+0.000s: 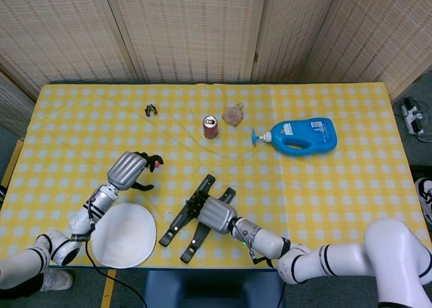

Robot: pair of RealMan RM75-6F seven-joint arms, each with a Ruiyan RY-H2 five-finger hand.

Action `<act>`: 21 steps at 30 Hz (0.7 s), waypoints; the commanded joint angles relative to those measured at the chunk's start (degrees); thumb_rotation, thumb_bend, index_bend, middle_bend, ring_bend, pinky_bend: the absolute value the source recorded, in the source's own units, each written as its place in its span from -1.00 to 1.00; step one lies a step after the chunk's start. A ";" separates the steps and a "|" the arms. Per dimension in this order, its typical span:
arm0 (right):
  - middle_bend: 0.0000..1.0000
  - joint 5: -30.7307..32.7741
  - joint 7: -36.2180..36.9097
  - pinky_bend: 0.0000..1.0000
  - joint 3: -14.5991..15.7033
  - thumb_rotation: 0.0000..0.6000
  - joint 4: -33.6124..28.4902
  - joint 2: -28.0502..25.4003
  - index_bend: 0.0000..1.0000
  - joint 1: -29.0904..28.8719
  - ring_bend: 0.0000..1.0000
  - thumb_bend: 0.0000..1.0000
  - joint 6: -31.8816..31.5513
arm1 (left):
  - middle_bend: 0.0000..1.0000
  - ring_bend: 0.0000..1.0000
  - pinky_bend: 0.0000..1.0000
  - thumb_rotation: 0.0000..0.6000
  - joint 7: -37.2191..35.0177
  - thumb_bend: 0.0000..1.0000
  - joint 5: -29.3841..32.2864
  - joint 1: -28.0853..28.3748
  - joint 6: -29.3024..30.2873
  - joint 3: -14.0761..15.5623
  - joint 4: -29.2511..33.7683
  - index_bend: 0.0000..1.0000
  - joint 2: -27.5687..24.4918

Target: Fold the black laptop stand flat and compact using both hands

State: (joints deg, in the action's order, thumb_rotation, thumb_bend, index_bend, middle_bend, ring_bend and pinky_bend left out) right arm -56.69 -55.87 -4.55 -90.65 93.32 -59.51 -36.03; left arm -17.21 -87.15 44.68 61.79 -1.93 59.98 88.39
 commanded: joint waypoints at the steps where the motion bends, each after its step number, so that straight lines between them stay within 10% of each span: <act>1: -1.00 1.52 0.13 -1.00 0.88 1.00 1.20 1.27 -1.00 -1.31 -1.00 -0.48 -0.54 | 0.13 -0.01 0.14 1.00 -0.08 -1.00 0.29 -0.25 -0.48 -0.06 -0.20 -0.26 -0.11; 21: -1.00 5.28 9.91 -1.00 1.65 1.00 7.08 3.98 -1.00 -7.00 -1.00 -0.48 1.22 | 0.10 -0.04 0.13 1.00 -0.76 -1.00 0.28 -1.47 -1.43 -0.28 -1.30 -0.28 -0.22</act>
State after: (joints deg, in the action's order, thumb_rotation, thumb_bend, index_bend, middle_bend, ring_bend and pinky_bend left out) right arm -51.88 -46.55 -2.80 -84.02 97.18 -65.97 -35.27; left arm -17.98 -86.88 43.23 60.39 -2.23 58.67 88.19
